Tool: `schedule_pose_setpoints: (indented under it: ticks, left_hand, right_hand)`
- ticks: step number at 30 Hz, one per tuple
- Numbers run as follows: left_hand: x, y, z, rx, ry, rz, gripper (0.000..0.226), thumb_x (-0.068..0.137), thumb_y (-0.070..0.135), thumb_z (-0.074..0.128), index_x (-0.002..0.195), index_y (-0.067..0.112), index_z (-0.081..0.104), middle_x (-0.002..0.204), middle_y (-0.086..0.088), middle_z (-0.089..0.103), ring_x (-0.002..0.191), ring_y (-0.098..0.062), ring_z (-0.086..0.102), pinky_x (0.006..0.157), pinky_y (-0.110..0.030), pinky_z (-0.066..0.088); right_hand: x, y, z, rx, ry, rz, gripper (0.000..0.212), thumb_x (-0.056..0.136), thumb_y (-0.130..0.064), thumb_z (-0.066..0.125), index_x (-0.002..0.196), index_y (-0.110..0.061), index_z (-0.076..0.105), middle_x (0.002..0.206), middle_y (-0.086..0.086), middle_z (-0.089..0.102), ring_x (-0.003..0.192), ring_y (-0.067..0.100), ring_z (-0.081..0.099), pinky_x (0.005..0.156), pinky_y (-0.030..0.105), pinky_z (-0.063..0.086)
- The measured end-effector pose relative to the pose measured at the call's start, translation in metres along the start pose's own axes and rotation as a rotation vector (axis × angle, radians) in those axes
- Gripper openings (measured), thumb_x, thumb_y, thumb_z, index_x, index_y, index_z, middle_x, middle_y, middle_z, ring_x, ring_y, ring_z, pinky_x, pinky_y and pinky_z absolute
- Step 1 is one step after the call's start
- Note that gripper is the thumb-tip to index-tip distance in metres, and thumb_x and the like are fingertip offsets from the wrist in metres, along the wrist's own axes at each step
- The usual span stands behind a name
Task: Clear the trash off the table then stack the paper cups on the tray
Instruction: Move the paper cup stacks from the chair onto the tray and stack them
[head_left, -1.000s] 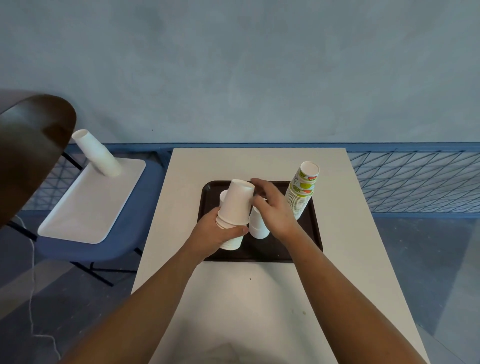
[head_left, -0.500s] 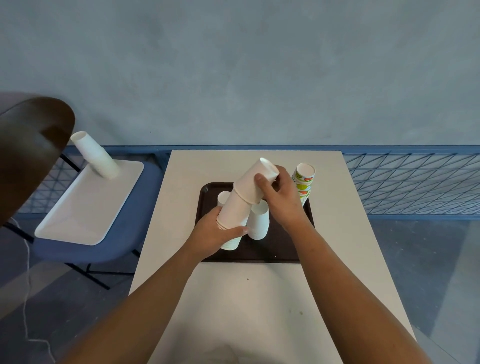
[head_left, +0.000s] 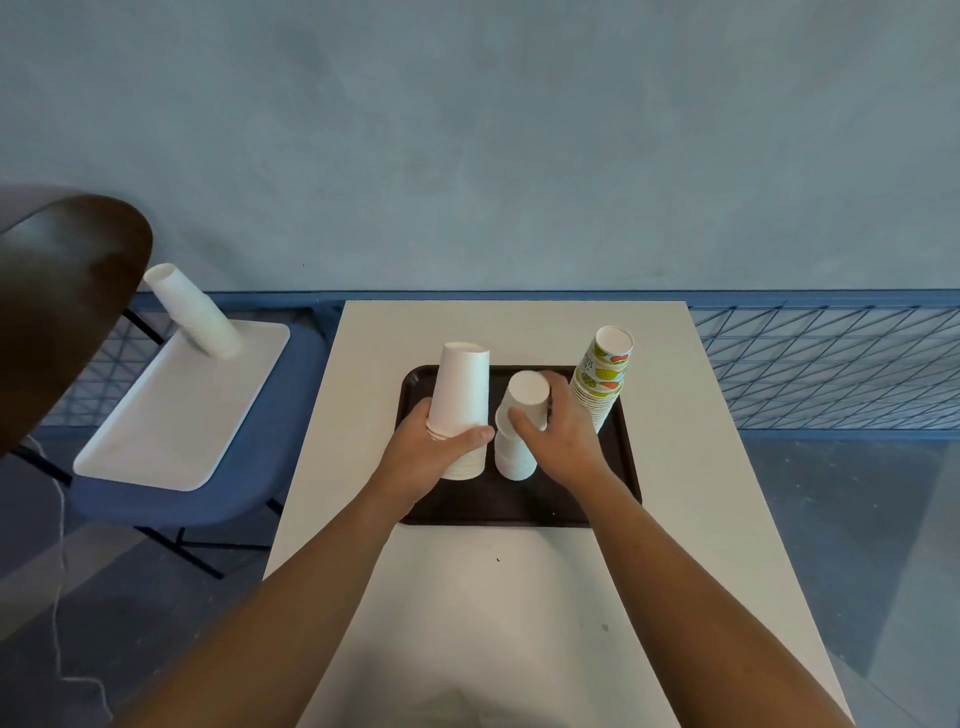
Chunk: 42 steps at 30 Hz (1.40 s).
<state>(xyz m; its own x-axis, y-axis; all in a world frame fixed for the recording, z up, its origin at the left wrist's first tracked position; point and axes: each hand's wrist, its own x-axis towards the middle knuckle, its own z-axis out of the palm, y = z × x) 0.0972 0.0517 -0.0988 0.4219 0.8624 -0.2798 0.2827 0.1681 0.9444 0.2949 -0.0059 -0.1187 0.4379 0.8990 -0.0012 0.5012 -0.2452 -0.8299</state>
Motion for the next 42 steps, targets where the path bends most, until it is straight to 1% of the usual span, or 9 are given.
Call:
schedule_pose_setpoints:
  ticks: [3, 6, 9, 18, 22, 28, 35, 39, 42]
  left_hand:
    - [0.006, 0.008, 0.003, -0.036, -0.008, 0.024, 0.075, 0.07, 0.047, 0.091, 0.134, 0.028, 0.056, 0.12, 0.004, 0.071, 0.112, -0.017, 0.069, 0.088, -0.032, 0.058]
    - [0.013, 0.02, 0.009, -0.04, 0.005, 0.06, 0.081, 0.065, 0.049, 0.088, 0.135, 0.026, 0.055, 0.122, 0.003, 0.07, 0.112, -0.017, 0.069, 0.09, -0.035, 0.06]
    - [0.021, 0.034, 0.019, -0.067, 0.022, 0.084, 0.069, 0.078, 0.037, 0.087, 0.135, 0.022, 0.053, 0.122, 0.001, 0.068, 0.112, -0.017, 0.067, 0.088, -0.033, 0.059]
    - [0.056, 0.037, 0.047, 0.019, -0.046, 0.14, 0.071, 0.076, 0.051, 0.087, 0.134, 0.036, 0.047, 0.123, 0.012, 0.066, 0.116, -0.011, 0.065, 0.101, -0.046, 0.057]
    - [0.062, 0.026, 0.058, 0.11, -0.099, 0.157, 0.08, 0.08, 0.05, 0.084, 0.145, 0.031, 0.041, 0.131, 0.009, 0.061, 0.122, -0.015, 0.061, 0.106, -0.048, 0.053]
    - [0.069, 0.004, 0.069, 0.144, -0.132, 0.123, 0.079, 0.085, 0.045, 0.081, 0.149, 0.035, 0.036, 0.137, 0.011, 0.058, 0.125, -0.014, 0.058, 0.107, -0.043, 0.051]
    - [0.078, -0.018, 0.074, 0.213, -0.153, 0.088, 0.068, 0.082, 0.032, 0.087, 0.136, 0.032, 0.046, 0.13, 0.009, 0.062, 0.118, -0.006, 0.061, 0.106, -0.041, 0.052]
    - [0.083, -0.035, 0.07, 0.284, -0.177, 0.047, 0.084, 0.071, 0.052, 0.09, 0.14, 0.028, 0.048, 0.131, 0.01, 0.065, 0.122, -0.011, 0.062, 0.107, -0.045, 0.052]
    - [0.086, -0.041, 0.07, 0.325, -0.171, 0.036, 0.082, 0.072, 0.046, 0.092, 0.14, 0.027, 0.05, 0.129, 0.011, 0.065, 0.12, -0.013, 0.062, 0.107, -0.044, 0.052]
  right_hand:
    - [0.0, 0.011, 0.008, -0.066, -0.092, 0.046, 0.057, 0.092, -0.037, 0.068, 0.14, -0.024, 0.041, 0.133, 0.0, 0.06, 0.114, 0.017, 0.057, 0.09, 0.031, 0.048]
    - [0.0, 0.02, 0.015, -0.11, -0.168, 0.077, 0.057, 0.094, -0.038, 0.066, 0.141, -0.025, 0.037, 0.134, 0.003, 0.059, 0.118, 0.024, 0.059, 0.091, 0.035, 0.051]
    - [0.0, 0.023, 0.017, -0.11, -0.17, 0.094, 0.058, 0.093, -0.046, 0.065, 0.141, -0.03, 0.035, 0.133, 0.0, 0.06, 0.117, 0.022, 0.06, 0.094, 0.039, 0.054]
    - [0.003, 0.033, 0.006, -0.148, -0.225, 0.17, 0.084, 0.089, -0.032, 0.074, 0.157, -0.022, 0.025, 0.154, 0.002, 0.049, 0.135, 0.028, 0.053, 0.109, 0.047, 0.048]
    - [0.001, 0.038, -0.003, -0.132, -0.229, 0.164, 0.081, 0.091, -0.033, 0.071, 0.157, -0.024, 0.025, 0.159, 0.001, 0.042, 0.141, 0.027, 0.047, 0.111, 0.048, 0.046]
    - [0.004, 0.038, -0.012, -0.093, -0.208, 0.057, 0.074, 0.083, -0.036, 0.068, 0.148, -0.031, 0.033, 0.143, -0.01, 0.056, 0.126, 0.015, 0.056, 0.106, 0.042, 0.05]
    - [0.009, 0.041, -0.02, -0.073, -0.239, 0.015, 0.062, 0.091, -0.028, 0.068, 0.147, -0.03, 0.04, 0.138, -0.009, 0.059, 0.123, 0.015, 0.058, 0.104, 0.042, 0.053]
    - [0.01, 0.044, -0.02, -0.104, -0.274, 0.003, 0.061, 0.094, -0.023, 0.069, 0.149, -0.028, 0.042, 0.144, -0.006, 0.057, 0.13, 0.019, 0.055, 0.107, 0.043, 0.05]
    - [0.011, 0.049, -0.02, -0.119, -0.301, 0.025, 0.061, 0.095, -0.016, 0.067, 0.15, -0.026, 0.043, 0.145, -0.005, 0.056, 0.133, 0.02, 0.053, 0.109, 0.039, 0.047]
